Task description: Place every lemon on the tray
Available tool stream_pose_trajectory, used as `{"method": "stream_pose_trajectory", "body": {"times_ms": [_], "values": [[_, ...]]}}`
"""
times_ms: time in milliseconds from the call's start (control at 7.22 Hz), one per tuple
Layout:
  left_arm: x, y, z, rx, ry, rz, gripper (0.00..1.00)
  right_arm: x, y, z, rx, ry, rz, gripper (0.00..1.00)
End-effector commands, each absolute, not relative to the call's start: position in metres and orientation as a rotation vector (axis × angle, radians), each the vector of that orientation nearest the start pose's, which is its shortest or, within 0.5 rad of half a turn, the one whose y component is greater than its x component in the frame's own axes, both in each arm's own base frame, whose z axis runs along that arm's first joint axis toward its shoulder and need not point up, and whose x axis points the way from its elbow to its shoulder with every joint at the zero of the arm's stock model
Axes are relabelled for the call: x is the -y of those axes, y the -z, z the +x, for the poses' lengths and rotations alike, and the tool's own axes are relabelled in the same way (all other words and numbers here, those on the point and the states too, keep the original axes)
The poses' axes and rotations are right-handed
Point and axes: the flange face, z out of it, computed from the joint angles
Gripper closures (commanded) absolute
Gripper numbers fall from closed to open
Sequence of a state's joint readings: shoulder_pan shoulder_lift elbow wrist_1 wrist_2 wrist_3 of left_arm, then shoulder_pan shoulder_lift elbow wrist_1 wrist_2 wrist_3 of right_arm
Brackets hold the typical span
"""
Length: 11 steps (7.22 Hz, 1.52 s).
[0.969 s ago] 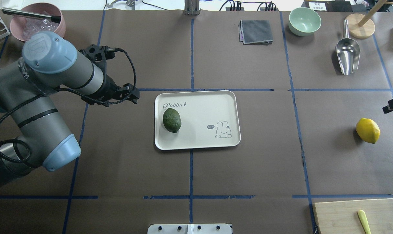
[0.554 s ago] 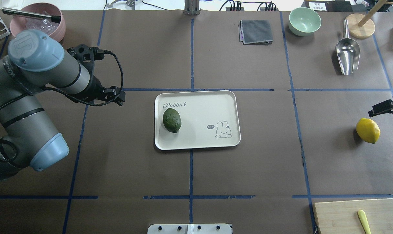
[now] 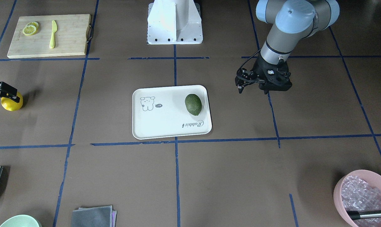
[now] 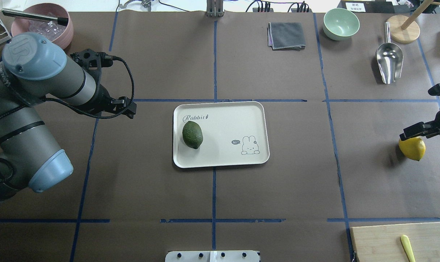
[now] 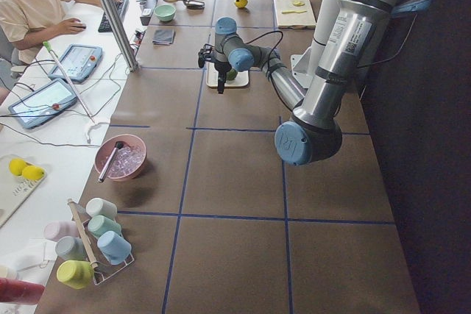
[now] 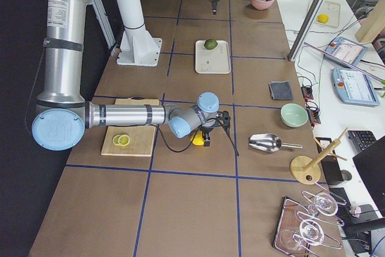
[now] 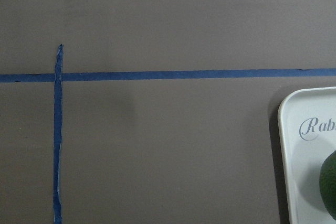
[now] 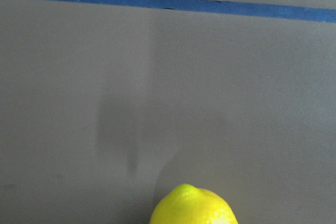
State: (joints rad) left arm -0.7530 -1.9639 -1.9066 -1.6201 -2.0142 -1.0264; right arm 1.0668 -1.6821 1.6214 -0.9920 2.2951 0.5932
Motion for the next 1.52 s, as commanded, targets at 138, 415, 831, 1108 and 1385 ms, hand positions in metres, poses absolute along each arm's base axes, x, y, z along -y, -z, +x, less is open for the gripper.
{"method": "stream_pose_trajectory", "body": {"times_ms": [138,415,831,1108,1385], "values": [[0.462,-0.294,0.351,-0.862,0.031,0.131,0.00,0.438,-0.643,-0.181,0.808,0.122,0.045,0.01],[0.459,-0.305,0.330,-0.848,0.035,0.138,0.00,0.434,-0.642,-0.191,0.808,0.138,0.035,0.01],[0.456,-0.346,0.265,-0.770,-0.067,0.197,0.00,0.429,-0.644,-0.200,0.806,0.159,0.027,0.02],[0.457,-0.370,0.237,-0.743,-0.110,0.201,0.00,0.428,-0.645,-0.200,0.803,0.159,0.022,0.71],[0.464,-0.412,0.167,-0.720,-0.196,0.216,0.00,0.432,-0.621,-0.202,0.833,0.167,0.047,1.00]]}}
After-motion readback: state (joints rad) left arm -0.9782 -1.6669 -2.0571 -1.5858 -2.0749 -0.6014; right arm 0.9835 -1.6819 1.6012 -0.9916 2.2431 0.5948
